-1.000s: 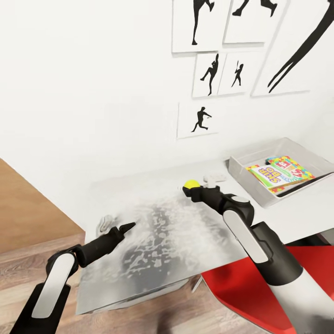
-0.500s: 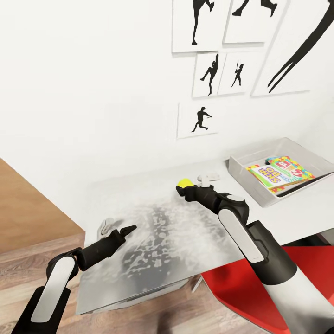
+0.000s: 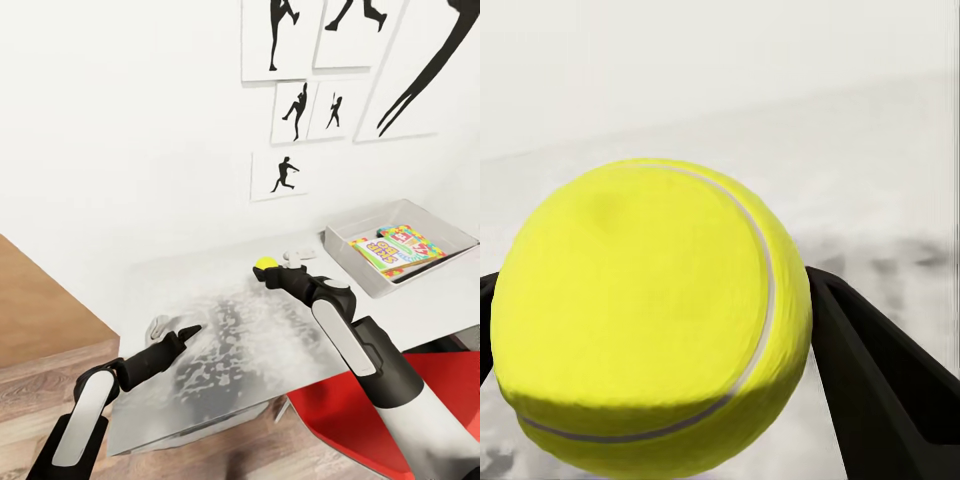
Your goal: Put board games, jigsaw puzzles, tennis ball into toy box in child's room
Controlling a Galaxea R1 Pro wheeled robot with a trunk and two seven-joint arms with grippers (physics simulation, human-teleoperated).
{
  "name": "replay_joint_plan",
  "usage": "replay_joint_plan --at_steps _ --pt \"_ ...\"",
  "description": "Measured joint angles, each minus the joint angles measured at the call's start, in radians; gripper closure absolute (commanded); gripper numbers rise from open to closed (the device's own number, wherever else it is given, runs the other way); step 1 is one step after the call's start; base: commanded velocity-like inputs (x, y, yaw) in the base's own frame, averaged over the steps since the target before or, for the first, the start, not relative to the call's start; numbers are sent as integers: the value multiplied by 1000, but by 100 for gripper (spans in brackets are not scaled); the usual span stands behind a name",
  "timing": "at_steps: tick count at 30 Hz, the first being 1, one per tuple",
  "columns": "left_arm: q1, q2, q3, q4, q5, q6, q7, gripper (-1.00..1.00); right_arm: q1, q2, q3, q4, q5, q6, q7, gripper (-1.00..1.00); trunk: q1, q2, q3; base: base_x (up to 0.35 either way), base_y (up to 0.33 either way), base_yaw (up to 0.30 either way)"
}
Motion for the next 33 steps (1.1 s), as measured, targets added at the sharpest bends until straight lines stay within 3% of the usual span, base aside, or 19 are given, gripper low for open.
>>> replay_joint_plan --at_steps 18,33 --pt "0 -2 -1 0 1 0 -1 -100 3 -11 5 0 4 -8 48 100 0 0 13 0 0 -27" --pt "7 -5 0 0 -1 -2 2 -100 3 -10 16 -1 4 -4 46 100 0 0 34 0 0 -15"
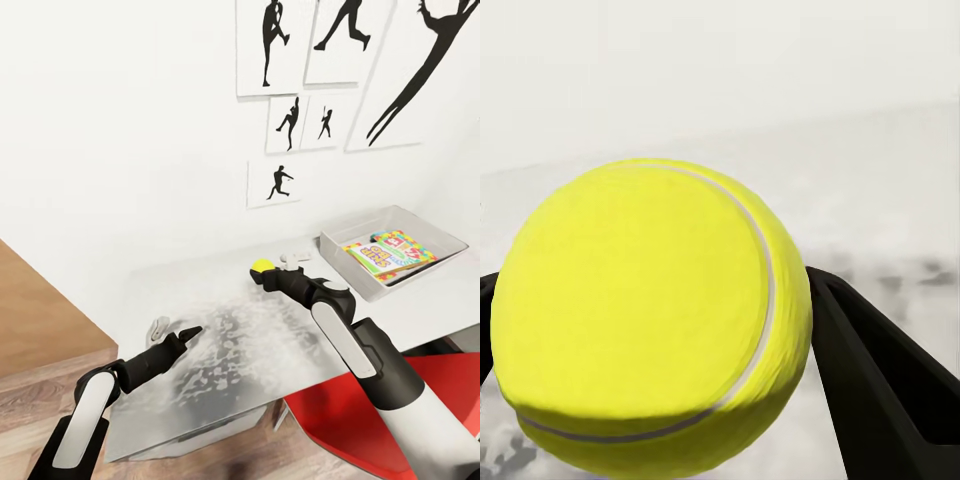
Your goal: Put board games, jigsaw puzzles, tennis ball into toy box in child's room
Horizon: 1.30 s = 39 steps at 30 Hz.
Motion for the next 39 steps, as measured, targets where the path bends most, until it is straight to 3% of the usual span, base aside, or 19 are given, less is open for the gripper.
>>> replay_joint_plan --at_steps 39 --pt "3 -2 1 -1 -2 -2 1 -100 1 -5 1 0 0 1 10 100 0 0 64 -28 -29 0"
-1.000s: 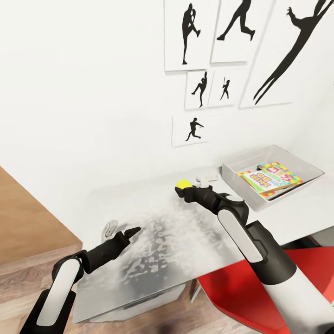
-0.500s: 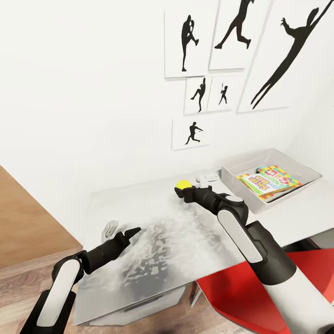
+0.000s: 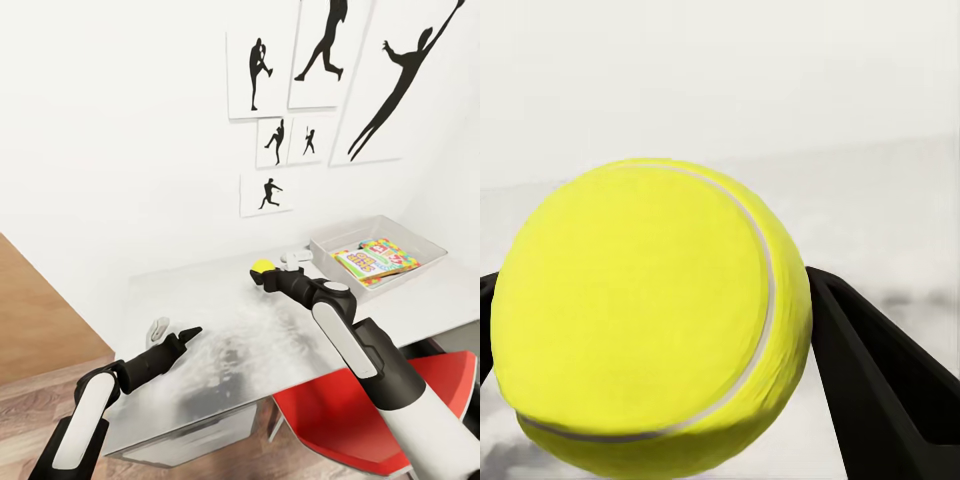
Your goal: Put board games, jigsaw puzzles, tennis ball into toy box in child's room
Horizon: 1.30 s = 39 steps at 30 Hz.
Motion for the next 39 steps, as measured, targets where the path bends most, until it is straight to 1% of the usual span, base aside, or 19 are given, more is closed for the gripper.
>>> replay_joint_plan --at_steps 6,10,22,27,39 --pt "1 -1 -1 0 -2 -1 0 -100 0 0 2 0 0 -1 2 100 0 0 10 -2 -30 0" --pt "1 0 -1 0 -4 -1 0 -100 -1 0 2 -1 0 -1 2 100 0 0 16 0 -170 0" --pt "2 0 -2 0 -10 -8 1 -100 -1 -2 2 0 0 0 2 100 0 0 36 0 -284 0" --pt "2 1 -2 0 -11 -12 1 -100 -1 -1 3 0 0 0 2 100 0 0 39 0 -296 14" --pt "3 1 -1 0 -10 -14 0 -100 -1 -2 5 1 0 0 2 100 0 0 45 0 -52 253"
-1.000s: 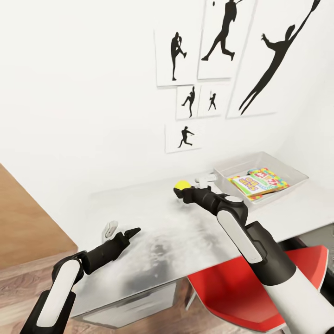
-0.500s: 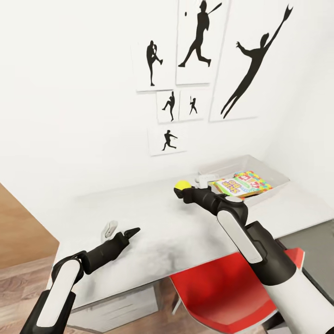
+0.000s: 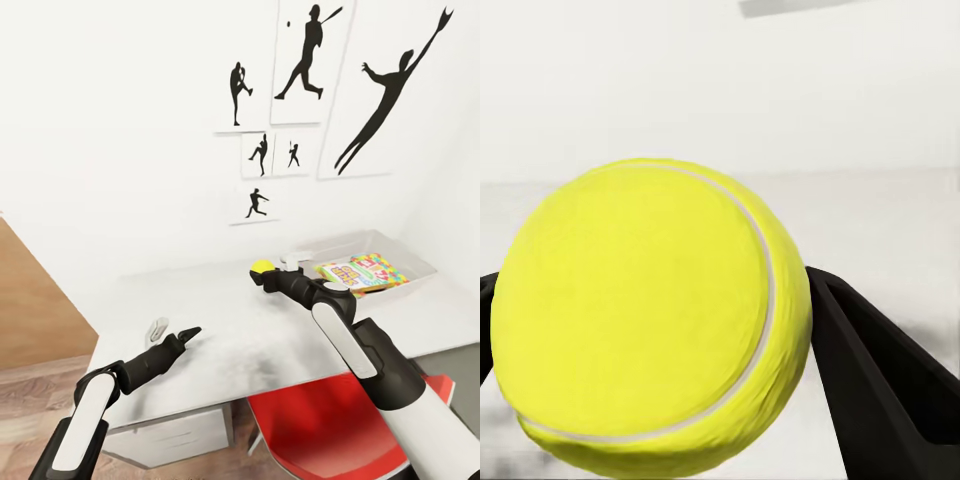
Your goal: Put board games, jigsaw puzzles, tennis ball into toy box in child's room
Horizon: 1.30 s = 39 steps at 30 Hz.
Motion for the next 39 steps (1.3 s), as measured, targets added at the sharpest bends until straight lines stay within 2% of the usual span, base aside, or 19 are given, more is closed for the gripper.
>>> replay_joint_plan --at_steps 3,6,7,10,24,34,37,39 --pt "0 0 0 0 0 0 0 -100 -2 -1 2 -1 -1 4 15 100 0 0 2 0 -131 288" --pt "0 0 1 0 0 0 1 -100 -6 -1 2 -1 -1 25 112 100 0 0 3 0 -125 291" --pt "0 0 1 1 0 0 1 -100 -6 -1 -1 0 -4 74 229 100 0 0 4 0 -31 290" --pt "1 0 1 1 0 0 1 -100 -4 1 0 -1 2 92 270 100 0 0 6 0 -12 220" --pt "1 2 1 2 -2 0 2 -100 -6 -1 -2 -1 5 93 276 100 0 0 27 0 -15 30" --pt "1 6 0 1 -2 -1 3 -100 -6 -3 -13 0 6 91 275 100 0 0 42 0 -272 0" --pt "1 5 -1 1 -2 -1 3 -100 -8 -12 -16 -1 6 93 276 100 0 0 44 0 -318 0" --pt "1 5 -1 1 -3 -1 3 -100 -9 -32 -16 -1 7 93 277 100 0 0 45 0 -321 0"
